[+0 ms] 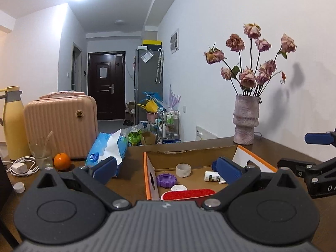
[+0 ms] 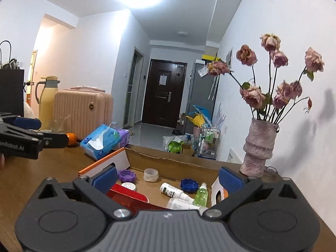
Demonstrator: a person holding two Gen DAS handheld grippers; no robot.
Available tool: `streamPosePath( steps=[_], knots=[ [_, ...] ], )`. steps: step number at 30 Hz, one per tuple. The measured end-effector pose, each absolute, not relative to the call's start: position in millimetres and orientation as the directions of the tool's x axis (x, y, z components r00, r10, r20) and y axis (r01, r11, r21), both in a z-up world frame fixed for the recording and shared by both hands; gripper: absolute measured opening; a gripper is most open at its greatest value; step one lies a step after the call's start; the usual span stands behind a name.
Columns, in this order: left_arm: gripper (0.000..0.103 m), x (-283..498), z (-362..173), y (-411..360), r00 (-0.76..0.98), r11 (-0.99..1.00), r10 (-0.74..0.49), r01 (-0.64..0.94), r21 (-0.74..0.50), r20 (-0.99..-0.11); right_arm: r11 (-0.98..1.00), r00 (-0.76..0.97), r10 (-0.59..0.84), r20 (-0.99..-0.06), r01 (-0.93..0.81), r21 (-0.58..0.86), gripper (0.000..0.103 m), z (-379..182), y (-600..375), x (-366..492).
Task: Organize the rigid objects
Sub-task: 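Lift both tools out and move toward the beige plug and white cap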
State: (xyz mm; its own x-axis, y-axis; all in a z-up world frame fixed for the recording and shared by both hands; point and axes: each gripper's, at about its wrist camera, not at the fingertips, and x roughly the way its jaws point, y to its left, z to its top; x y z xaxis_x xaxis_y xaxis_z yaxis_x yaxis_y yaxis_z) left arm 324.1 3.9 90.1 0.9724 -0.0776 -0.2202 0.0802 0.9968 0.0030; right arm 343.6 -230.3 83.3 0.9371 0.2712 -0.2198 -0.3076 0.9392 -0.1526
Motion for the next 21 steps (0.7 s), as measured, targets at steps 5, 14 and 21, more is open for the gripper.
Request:
streamPosePath(
  steps=[5, 14, 21],
  knots=[
    [0.103, 314, 90, 7, 0.973, 0.995, -0.096, 0.096, -0.013, -0.212, 0.942, 0.936, 0.277, -0.217, -0.31, -0.132, 0.103, 88, -230, 333],
    [0.103, 272, 69, 7, 0.964, 0.996, -0.09, 0.091, -0.008, -0.252, 0.953, 0.933, 0.281, -0.226, -0.298, -0.046, 0.103, 67, -237, 290],
    [0.103, 183, 25, -4, 0.946, 0.983, -0.161, 0.178, 0.035, -0.282, 0.951, 0.921, 0.287, -0.263, -0.307, -0.039, 0.103, 21, -243, 229]
  ],
)
